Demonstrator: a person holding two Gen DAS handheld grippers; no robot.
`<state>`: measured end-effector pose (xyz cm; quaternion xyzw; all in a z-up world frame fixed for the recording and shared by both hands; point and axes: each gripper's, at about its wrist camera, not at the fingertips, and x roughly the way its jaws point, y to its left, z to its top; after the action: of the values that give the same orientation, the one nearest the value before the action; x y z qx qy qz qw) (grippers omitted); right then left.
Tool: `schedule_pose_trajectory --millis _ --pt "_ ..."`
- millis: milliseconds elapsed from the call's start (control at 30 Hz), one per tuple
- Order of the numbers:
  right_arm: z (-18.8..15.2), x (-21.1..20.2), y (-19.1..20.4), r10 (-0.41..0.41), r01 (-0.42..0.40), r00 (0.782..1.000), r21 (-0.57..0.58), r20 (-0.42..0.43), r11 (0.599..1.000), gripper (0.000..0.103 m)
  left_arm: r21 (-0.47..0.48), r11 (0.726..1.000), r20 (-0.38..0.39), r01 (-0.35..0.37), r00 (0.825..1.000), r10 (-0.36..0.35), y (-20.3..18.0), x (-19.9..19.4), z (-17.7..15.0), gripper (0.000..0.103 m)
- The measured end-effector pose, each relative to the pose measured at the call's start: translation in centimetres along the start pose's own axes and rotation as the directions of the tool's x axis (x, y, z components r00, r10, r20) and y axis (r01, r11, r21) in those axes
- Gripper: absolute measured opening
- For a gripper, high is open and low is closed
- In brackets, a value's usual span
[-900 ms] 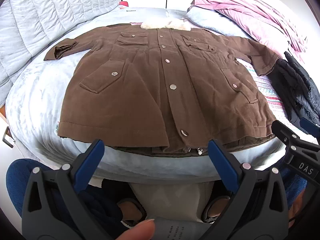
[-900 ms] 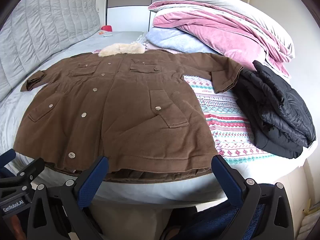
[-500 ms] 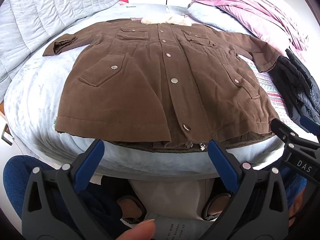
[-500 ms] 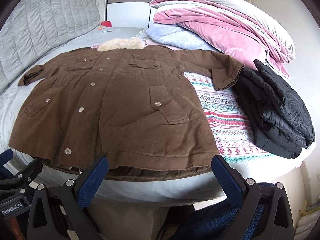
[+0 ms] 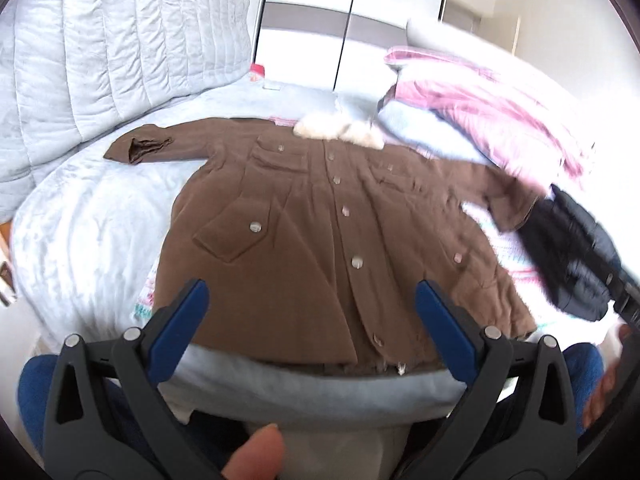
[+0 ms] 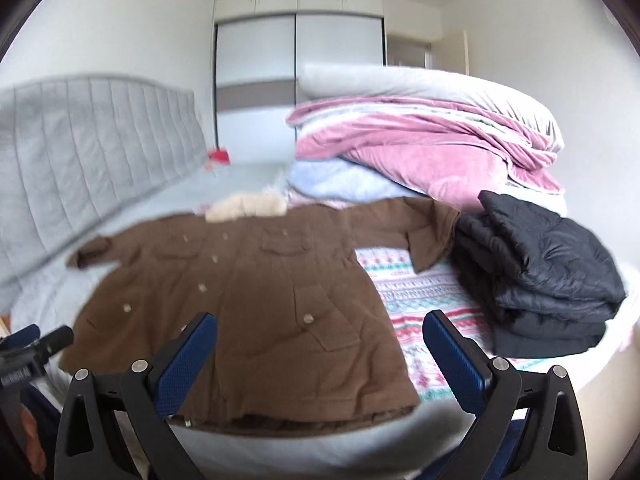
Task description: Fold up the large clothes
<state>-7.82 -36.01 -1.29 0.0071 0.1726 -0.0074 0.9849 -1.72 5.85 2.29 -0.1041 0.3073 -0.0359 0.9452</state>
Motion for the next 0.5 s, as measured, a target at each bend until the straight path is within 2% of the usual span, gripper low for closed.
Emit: schedule_pose_trajectory --millis 33,67,100,167,200,267,333,367,433,467,500 --pt "-0.5 0.5 -0.5 0.025 -0.025 1.000 0.005 0.017 1.000 0.103 -0.031 0.999 -0.049 0.011 0.999 -0.012 0.8 1.0 0.1 0.103" --pt "-0.7 2.1 -1.0 0.012 -0.012 1.000 0.005 -0.018 1.000 0.103 -0.065 0.998 -0.091 0.018 0.996 -0.024 1.6 1.8 0.2 0.103" --pt "-1.1 3.5 -1.5 -0.041 0.041 0.997 0.007 -0.069 0.999 0.103 -0.112 0.993 -0.151 0.025 0.988 -0.042 2.6 2.9 -0.1 0.103" --pt "-1.9 5.3 -2.6 -0.082 0.086 0.990 0.034 -0.116 0.996 0.103 -0.176 0.984 -0.193 0.038 0.978 -0.073 4.0 3.9 -0.7 0.103" --pt "-2.4 6.1 -3.2 -0.072 0.081 0.988 0.059 -0.133 0.995 0.103 -0.197 0.980 -0.201 0.028 0.977 -0.068 4.6 4.2 -0.9 0.103" --pt "-2.7 7.1 -4.3 -0.050 0.066 0.985 0.090 -0.165 0.994 0.103 -0.215 0.977 -0.141 0.001 0.989 -0.032 5.8 3.8 -0.8 0.103" --pt "-3.5 8.8 -5.7 -0.010 0.041 0.974 0.134 -0.225 0.990 0.103 -0.243 0.970 -0.132 -0.021 0.991 -0.011 6.8 4.3 -1.3 0.103" --pt "-3.9 9.4 -6.5 0.004 0.037 0.968 0.159 -0.250 0.987 0.103 -0.280 0.960 -0.166 -0.012 0.985 -0.037 7.6 5.3 -1.6 0.103" --pt "-4.9 10.7 -7.8 0.028 0.037 0.950 0.204 -0.310 0.978 0.103 -0.374 0.927 -0.274 0.011 0.954 -0.122 9.3 7.6 -2.6 0.103" --pt "-5.9 11.1 -8.4 0.051 0.030 0.938 0.229 -0.342 0.973 0.103 -0.402 0.915 -0.271 0.018 0.953 -0.138 9.9 7.8 -3.0 0.102" --pt "-6.4 11.6 -8.9 0.084 0.016 0.927 0.263 -0.365 0.965 0.103 -0.403 0.915 -0.260 0.012 0.957 -0.126 9.9 7.7 -3.1 0.102"
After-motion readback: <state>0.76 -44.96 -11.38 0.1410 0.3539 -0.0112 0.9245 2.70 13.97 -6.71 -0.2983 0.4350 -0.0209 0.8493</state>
